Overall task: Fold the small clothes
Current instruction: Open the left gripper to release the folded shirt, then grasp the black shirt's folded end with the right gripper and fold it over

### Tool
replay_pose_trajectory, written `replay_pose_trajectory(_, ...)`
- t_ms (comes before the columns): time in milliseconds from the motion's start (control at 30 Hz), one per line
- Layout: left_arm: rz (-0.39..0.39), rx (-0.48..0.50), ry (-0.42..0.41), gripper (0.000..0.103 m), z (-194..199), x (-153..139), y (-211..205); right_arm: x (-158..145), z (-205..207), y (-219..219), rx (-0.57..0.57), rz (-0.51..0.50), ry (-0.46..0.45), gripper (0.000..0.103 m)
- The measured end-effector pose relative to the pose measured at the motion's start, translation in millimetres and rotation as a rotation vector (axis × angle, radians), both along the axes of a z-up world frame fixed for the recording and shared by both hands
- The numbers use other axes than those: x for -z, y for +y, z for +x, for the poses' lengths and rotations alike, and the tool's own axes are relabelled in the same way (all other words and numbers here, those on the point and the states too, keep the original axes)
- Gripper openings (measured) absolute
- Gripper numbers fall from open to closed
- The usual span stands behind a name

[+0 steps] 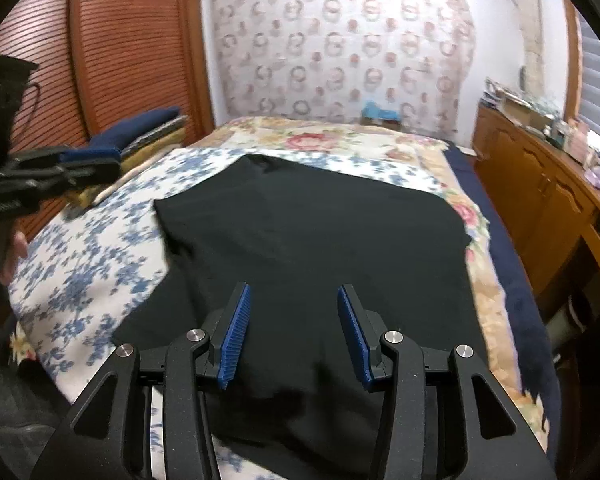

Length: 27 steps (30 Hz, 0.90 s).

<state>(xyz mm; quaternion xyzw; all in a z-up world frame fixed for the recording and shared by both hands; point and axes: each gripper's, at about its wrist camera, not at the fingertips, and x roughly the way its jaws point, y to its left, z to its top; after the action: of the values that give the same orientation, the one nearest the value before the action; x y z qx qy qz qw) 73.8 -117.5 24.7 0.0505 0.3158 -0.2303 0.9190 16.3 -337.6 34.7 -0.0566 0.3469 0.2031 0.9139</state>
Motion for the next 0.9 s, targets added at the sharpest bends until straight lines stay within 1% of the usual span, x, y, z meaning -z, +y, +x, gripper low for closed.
replay_pose_trajectory(133,-0.010,-0.033,0.042,0.037,-0.9,20.2,15.8,1.6,-3.8,19.5,-0.063,-0.021,0.003,0.046)
replay_pose_trajectory(233,-0.010,-0.052,0.059,0.037,-2.8,29.3,24.7,5.8,-3.6,29.6,-0.086,-0.041,0.022,0.051)
replay_pose_trajectory(400,0.003,-0.088,0.074,0.037,-3.9,41.1,36.0,17.5,-5.1,41.1,-0.122,-0.074,0.053,0.052)
replay_pose_trajectory(533,0.001,-0.097,0.075,0.037,-4.7,43.8,39.3,26.4,-4.1,44.5,-0.130,-0.118,0.070,0.052)
replay_pose_trajectory(633,-0.001,-0.098,0.078,0.037,-4.7,45.7,40.2,29.8,-3.2,42.3,-0.113,-0.150,0.055,0.052)
replay_pose_trajectory(733,-0.001,-0.100,0.081,0.037,-5.6,48.0,39.7,32.7,1.2,36.3,-0.095,-0.150,0.064,0.051)
replay_pose_trajectory(800,-0.002,-0.101,0.083,0.037,-6.2,48.8,39.2,35.7,4.0,33.7,-0.091,-0.156,0.074,0.044)
replay_pose_trajectory(833,-0.003,-0.102,0.083,0.037,-6.5,49.6,39.2,37.0,4.4,33.7,-0.090,-0.161,0.076,0.036)
replay_pose_trajectory(900,-0.005,-0.101,0.085,0.037,-7.1,51.0,39.1,38.0,3.8,34.1,-0.098,-0.164,0.078,0.025)
